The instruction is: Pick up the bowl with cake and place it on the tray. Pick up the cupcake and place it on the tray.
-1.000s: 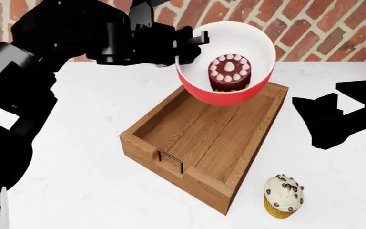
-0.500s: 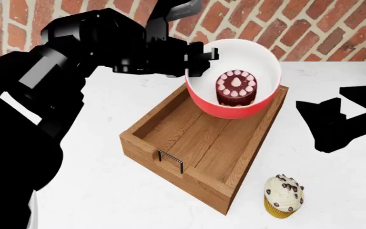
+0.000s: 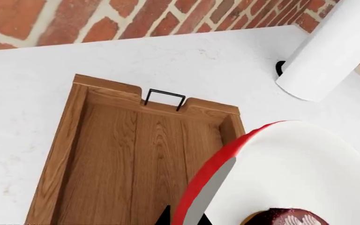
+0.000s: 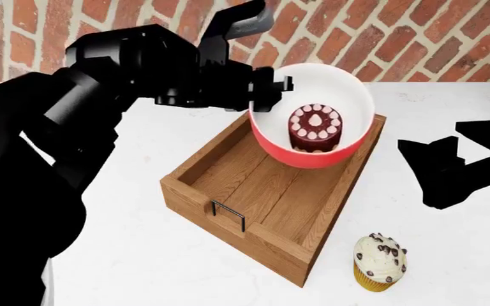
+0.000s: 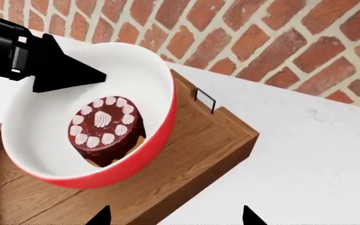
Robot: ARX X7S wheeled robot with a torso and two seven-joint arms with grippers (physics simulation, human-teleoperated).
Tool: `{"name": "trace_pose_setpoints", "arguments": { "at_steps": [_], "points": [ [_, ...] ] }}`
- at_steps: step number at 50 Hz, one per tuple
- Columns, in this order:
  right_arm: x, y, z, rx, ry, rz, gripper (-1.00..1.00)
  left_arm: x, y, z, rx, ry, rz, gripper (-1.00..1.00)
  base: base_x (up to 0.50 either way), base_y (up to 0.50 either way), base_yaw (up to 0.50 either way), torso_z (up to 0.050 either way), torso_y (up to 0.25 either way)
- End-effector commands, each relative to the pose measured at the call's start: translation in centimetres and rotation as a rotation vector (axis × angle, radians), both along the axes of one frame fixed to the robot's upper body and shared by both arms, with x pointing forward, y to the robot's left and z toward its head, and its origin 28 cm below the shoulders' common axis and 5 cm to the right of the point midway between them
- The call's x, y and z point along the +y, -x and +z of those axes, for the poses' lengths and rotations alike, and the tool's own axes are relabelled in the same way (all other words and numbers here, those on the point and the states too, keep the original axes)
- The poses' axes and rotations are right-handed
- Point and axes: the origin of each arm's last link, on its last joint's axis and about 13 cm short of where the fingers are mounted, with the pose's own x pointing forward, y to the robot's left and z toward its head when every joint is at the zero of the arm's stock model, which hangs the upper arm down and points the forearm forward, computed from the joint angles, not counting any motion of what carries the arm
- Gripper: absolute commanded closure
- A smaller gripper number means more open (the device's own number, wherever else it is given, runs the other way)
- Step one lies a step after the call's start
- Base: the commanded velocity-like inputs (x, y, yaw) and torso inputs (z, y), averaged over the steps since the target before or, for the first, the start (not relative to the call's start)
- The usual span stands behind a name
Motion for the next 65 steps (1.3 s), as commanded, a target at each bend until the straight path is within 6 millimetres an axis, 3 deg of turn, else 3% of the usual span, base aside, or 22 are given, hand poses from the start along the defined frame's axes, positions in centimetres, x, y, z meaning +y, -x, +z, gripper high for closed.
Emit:
{"name": "trace_pose_setpoints", "arguments": {
  "at_steps": [1,24,65],
  "points": [
    [-0.1,0.1,-0.2,0.003,-0.001,0.002,-1.0,-0.4,0.1,0.4,-0.001,0.082,-0.016,1.0,0.0,0.0,0.0,0.0,0.0],
    [-0.2,0.1,-0.5,0.005,-0.007,-0.001,-1.0,-0.3,-0.2,-1.6,0.03,0.043,0.011,1.0,0.0,0.0,0.0,0.0,0.001],
    [-0.6,0.2,-1.3,0.016,-0.016,-0.006,-1.0,0.1,-0.7,-3.4,-0.003,0.018,0.043,1.0,0.0,0.0,0.0,0.0,0.001]
  ]
}}
